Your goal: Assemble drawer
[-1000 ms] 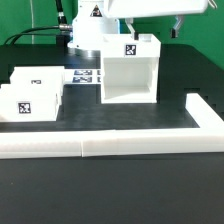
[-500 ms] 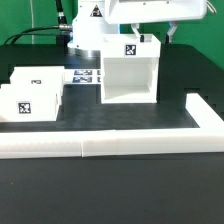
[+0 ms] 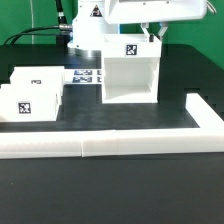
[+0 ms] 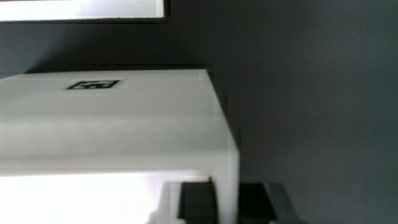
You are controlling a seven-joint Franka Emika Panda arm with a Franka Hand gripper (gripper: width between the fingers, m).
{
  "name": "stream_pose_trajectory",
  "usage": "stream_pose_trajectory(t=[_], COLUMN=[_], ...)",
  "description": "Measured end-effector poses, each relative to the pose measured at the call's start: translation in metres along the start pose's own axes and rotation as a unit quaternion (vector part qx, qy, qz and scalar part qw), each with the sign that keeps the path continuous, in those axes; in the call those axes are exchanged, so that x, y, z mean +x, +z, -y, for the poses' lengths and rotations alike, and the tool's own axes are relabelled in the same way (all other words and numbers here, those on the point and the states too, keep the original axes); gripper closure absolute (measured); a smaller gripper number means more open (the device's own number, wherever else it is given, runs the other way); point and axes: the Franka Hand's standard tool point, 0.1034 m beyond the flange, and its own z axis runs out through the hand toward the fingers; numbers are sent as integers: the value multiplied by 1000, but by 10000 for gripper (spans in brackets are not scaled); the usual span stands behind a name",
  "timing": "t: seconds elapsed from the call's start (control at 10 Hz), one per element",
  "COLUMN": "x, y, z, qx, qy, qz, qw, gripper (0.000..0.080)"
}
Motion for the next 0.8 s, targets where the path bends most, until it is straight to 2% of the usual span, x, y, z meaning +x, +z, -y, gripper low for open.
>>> stream_pose_trajectory(t=[0.4, 0.8], x=[3, 69], y=[0, -4], z=[-1, -3], qx=[0, 10], qy=[-6, -20], qz=[-1, -21], qw=[1000, 1000], gripper=[762, 762])
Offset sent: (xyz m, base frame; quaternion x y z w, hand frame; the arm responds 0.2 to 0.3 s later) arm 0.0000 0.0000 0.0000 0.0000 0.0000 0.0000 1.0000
